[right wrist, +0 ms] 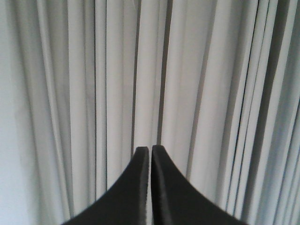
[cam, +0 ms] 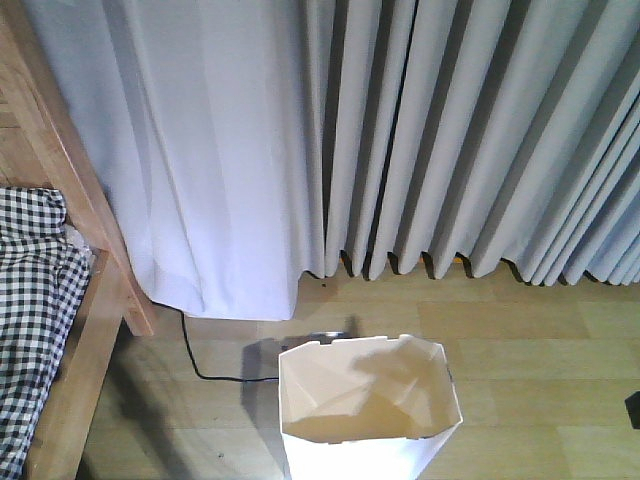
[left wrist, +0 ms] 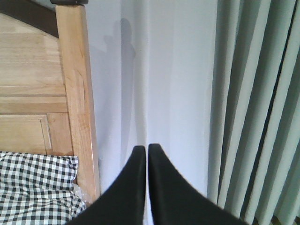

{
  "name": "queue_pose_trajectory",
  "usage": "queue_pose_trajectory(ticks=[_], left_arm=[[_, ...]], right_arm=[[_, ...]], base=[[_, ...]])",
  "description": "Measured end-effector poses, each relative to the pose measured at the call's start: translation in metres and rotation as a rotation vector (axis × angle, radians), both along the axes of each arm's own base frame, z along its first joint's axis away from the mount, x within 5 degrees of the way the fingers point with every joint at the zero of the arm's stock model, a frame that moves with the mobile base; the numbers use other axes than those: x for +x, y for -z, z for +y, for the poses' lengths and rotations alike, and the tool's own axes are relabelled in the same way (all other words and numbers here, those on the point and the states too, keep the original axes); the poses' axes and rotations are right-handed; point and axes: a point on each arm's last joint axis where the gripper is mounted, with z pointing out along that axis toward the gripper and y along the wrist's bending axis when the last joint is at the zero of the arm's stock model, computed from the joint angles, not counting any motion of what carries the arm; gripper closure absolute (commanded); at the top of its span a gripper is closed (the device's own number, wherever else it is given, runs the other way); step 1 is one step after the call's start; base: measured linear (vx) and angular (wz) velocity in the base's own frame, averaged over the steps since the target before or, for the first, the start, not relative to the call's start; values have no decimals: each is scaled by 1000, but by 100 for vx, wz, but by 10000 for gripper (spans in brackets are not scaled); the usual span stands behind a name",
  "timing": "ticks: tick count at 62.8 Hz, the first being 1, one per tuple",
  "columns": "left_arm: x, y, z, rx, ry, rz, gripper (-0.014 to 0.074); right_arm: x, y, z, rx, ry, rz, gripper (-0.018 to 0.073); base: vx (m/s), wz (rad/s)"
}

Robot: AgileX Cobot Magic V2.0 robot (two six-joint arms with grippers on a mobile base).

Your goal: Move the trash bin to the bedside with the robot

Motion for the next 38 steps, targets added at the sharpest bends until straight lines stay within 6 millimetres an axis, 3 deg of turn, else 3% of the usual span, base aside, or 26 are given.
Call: queue_pose_trajectory(ticks=[19,38], left_arm=[[0,0,0,0,0,-1,602],[0,0,0,0,0,-1,602]], right_arm=[[0,-1,7,-5,-118,-10,570],[0,1,4,3,-75,12,570]], base=[[0,0],[0,0]])
